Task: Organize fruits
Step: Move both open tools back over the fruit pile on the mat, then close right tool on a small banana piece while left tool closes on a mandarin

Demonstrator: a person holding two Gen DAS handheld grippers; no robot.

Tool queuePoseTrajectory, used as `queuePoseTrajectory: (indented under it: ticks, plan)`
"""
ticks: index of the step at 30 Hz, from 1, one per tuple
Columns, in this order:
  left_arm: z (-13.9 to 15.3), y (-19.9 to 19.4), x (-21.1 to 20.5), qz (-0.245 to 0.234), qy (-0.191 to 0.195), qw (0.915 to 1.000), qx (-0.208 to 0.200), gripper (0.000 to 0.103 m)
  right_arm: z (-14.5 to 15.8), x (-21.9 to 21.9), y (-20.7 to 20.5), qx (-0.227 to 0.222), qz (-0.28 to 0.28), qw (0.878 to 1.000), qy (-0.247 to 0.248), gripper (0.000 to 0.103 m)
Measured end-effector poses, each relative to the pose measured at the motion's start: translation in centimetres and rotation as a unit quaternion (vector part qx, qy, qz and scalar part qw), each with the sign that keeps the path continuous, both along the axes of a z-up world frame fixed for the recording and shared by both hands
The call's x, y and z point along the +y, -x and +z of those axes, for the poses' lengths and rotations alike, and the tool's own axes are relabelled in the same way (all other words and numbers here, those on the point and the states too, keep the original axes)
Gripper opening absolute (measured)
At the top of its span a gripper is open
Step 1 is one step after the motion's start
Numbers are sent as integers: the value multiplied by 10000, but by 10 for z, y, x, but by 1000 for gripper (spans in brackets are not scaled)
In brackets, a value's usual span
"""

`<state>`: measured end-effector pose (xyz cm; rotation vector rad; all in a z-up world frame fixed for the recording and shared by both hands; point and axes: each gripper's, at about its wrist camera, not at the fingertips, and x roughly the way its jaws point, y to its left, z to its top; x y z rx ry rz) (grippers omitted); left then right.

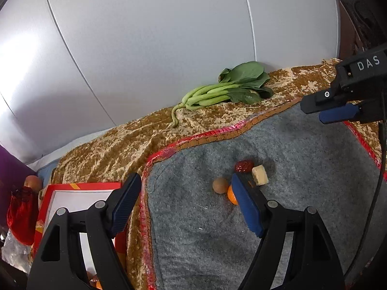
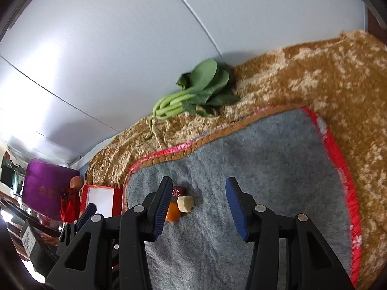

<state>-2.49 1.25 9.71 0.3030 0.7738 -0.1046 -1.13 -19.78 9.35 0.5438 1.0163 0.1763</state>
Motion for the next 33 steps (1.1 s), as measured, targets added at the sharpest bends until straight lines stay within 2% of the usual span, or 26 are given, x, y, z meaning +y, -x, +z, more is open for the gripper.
queuePoseTrajectory:
  ticks: [5,8,14,17,19,21,24,29,33]
  plan:
    - [-26,-9,17,143,-334,9988,327,77,-23,17,-16,352,157,9992,-125,48]
    - [-28,-9,28,203,-204,9985,472,77,-35,32,-19,597,289,9976,-182,48]
    - [-31,-4,37,181,-187,9983,522,77,-48,62,-19,801,453,9957,104,47]
    - [-33,1,36,70,-119,9981,598,77,-58,67,-22,929,373,9948,202,43]
    - [-34,4,35,21,-89,9980,632,77,-63,70,-26,972,292,9945,255,36]
    - [-35,6,33,-55,-56,9977,670,77,-69,74,-31,1017,194,9933,514,34]
    - [-35,6,29,-184,67,9972,724,77,-78,77,-34,1088,94,9922,600,21]
    - [-35,1,21,-357,442,9944,891,77,-70,64,-27,1029,-43,9940,358,15]
    - [-40,-5,11,-419,783,9902,1078,77,-45,44,-14,743,-207,9970,7,15]
